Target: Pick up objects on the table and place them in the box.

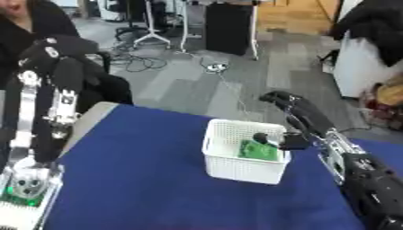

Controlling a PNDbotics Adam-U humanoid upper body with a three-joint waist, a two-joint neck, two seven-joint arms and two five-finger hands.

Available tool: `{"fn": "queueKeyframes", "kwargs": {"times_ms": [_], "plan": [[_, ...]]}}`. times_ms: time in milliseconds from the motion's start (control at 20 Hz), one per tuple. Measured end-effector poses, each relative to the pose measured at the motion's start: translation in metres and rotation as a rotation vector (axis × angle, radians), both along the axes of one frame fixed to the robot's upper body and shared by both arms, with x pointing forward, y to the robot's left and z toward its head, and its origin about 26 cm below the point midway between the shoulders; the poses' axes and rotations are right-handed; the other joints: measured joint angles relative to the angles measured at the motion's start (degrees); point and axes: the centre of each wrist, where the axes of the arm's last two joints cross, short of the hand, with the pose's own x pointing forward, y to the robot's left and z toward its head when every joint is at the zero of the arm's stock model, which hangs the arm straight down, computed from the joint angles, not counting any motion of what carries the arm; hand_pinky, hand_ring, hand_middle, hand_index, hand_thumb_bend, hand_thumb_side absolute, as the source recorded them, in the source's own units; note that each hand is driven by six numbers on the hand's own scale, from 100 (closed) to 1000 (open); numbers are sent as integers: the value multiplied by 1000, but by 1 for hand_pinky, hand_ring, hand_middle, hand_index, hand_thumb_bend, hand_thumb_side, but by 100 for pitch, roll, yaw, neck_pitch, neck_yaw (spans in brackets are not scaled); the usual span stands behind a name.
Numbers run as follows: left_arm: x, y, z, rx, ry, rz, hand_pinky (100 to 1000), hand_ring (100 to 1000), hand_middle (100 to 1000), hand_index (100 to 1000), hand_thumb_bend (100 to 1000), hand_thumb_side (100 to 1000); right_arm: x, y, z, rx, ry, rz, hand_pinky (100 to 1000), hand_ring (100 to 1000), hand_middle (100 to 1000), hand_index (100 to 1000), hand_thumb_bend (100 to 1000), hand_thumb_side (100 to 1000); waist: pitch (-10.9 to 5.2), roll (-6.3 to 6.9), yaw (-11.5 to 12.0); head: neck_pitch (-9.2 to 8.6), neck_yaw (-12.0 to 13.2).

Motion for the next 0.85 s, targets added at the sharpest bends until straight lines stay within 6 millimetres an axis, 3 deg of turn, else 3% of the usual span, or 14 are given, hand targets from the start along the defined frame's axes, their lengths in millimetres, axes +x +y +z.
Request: {"fn": "queueKeyframes", "kwargs": {"times_ms": [350,450,500,650,850], "plan": [[0,1,-3,0,9,5,407,532,644,686,174,953,-2,-2,-7,53,21,14,539,659,712,831,605,1000,-69,14,-69,-1,36],[0,4,-6,4,20,13,408,533,644,686,174,953,-5,-6,-12,77,29,45,481,620,673,790,551,1000,-125,22,-151,-2,86],[0,6,-8,8,25,19,408,533,645,686,173,953,-8,-9,-15,87,38,59,407,592,651,785,544,1000,-161,23,-203,-5,108],[-1,15,-12,21,41,51,408,533,645,686,173,953,-20,-17,-37,136,110,89,288,549,609,766,514,1000,-267,42,-365,-49,151],[-2,26,-18,49,62,91,406,533,646,686,172,954,-49,-23,-63,256,233,104,200,487,536,679,466,1000,-370,69,-627,-137,180]]}}
